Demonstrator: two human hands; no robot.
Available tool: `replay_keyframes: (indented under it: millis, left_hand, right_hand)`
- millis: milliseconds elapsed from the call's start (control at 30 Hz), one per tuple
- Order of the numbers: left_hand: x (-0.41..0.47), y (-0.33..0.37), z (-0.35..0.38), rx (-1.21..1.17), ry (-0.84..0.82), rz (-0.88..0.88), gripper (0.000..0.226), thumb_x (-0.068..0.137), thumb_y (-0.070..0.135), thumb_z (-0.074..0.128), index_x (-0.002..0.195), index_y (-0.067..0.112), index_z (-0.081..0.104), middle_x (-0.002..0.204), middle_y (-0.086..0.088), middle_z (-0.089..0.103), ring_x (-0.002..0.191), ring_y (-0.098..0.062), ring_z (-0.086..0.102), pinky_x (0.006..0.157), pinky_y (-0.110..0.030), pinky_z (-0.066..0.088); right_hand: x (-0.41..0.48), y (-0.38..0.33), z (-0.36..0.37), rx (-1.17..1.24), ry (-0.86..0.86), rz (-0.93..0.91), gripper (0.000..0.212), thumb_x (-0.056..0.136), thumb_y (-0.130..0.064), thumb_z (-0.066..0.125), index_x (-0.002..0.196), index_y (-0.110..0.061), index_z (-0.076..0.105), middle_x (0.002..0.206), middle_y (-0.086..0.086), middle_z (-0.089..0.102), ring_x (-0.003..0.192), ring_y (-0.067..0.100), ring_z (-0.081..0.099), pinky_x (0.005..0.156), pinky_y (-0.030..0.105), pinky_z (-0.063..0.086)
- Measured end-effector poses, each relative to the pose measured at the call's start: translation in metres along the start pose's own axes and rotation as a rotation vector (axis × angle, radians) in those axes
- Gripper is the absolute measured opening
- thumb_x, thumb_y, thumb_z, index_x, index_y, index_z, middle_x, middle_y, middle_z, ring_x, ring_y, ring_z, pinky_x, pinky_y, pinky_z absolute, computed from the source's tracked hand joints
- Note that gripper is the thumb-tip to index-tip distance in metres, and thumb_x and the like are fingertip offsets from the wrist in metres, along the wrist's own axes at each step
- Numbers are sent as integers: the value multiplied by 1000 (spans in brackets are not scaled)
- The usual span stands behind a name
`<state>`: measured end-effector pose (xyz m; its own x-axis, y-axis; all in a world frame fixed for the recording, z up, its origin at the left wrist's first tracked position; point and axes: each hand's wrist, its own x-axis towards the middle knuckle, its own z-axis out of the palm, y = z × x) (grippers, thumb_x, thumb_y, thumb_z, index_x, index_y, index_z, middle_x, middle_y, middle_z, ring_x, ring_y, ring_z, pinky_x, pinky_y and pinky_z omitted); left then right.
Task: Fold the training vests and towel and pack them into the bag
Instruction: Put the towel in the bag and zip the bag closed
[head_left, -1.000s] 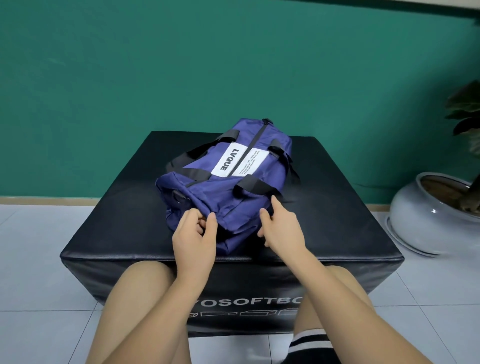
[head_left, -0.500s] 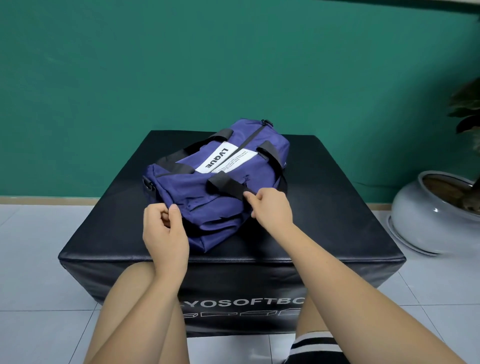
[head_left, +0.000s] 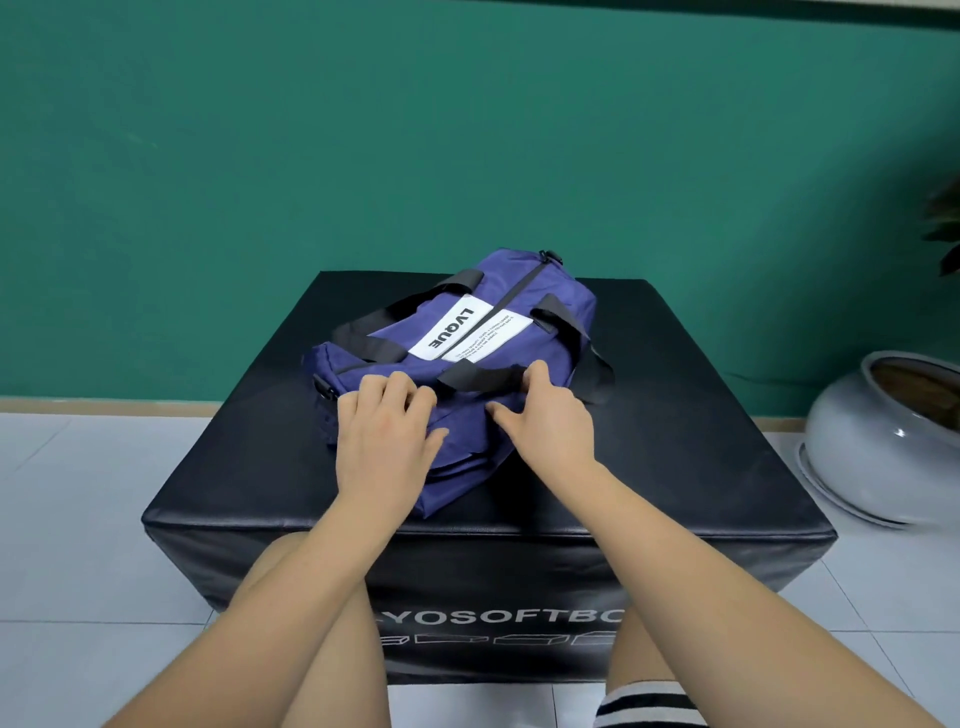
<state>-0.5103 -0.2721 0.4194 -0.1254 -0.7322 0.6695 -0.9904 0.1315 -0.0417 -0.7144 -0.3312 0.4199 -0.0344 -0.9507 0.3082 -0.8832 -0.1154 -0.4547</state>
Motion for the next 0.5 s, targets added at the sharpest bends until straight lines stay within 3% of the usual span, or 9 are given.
replay_keyframes:
  millis: [133,333,400,500]
  left_hand:
    - [9,-14,3,137,-22,103,29,92,44,73,95,17,64,90,-1,53,90,-30,46,74,-43,30]
    - [31,-26,3,152,-38,139,19,98,26,68,82,17,65,75,0,55,80,-29,46,69,-44,36]
    - [35,-27,-3,-20,-85,7,18,97,27,70,80,22,67,75,6,59,82,-28,50,74,-45,41]
    - [37,-29,-15,-405,-134,-249,21,98,31,68,78,30,63,77,13,62,88,-21,51,85,-44,40]
  right_hand:
    - [12,7,-11,-94,47,-34,46,97,-50,66,104,-19,34,68,-6,49,64,32,56,60,40,51]
    - [22,4,-24,-119,92,-62,38,107,-45,49,85,-15,48,67,0,49,67,34,52,60,38,38]
    - [22,2,-21,-62,82,-135,33,105,-45,52,86,-19,44,68,-1,56,67,32,52,58,38,40]
    - [22,-1,-21,-66,65,-276,28,97,-48,62,102,-26,45,72,-6,62,70,29,60,59,37,49]
